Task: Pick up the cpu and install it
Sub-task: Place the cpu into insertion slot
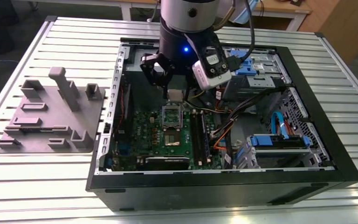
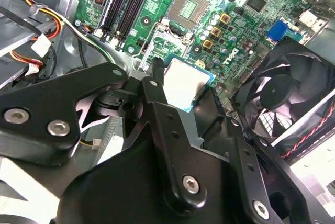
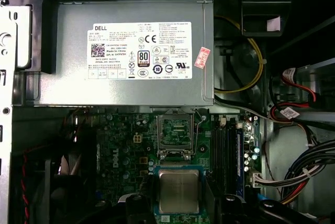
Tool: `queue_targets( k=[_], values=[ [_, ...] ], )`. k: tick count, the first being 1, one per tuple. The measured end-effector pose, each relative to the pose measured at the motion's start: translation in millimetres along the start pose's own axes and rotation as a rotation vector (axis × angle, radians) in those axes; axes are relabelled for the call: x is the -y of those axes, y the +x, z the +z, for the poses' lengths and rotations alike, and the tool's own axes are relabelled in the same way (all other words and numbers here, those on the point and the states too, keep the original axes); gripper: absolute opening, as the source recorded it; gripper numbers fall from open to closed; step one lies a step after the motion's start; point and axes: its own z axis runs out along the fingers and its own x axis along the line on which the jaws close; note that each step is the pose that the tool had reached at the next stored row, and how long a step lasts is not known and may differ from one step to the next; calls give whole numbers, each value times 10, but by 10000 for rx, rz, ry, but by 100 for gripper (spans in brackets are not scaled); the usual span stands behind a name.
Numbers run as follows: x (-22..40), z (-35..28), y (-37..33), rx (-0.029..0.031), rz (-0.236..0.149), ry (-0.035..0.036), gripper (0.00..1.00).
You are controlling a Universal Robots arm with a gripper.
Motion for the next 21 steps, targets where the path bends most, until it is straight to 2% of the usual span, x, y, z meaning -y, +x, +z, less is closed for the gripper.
queue_targets(
  k=[9, 11, 19, 21],
  values=[
    [3, 47, -3, -5, 0, -1, 47],
    [4, 56, -9, -6, 0, 18, 47],
    [15, 174, -27, 5, -157, 34, 47],
    [34, 207, -29, 3, -160, 37, 47]
  ],
)
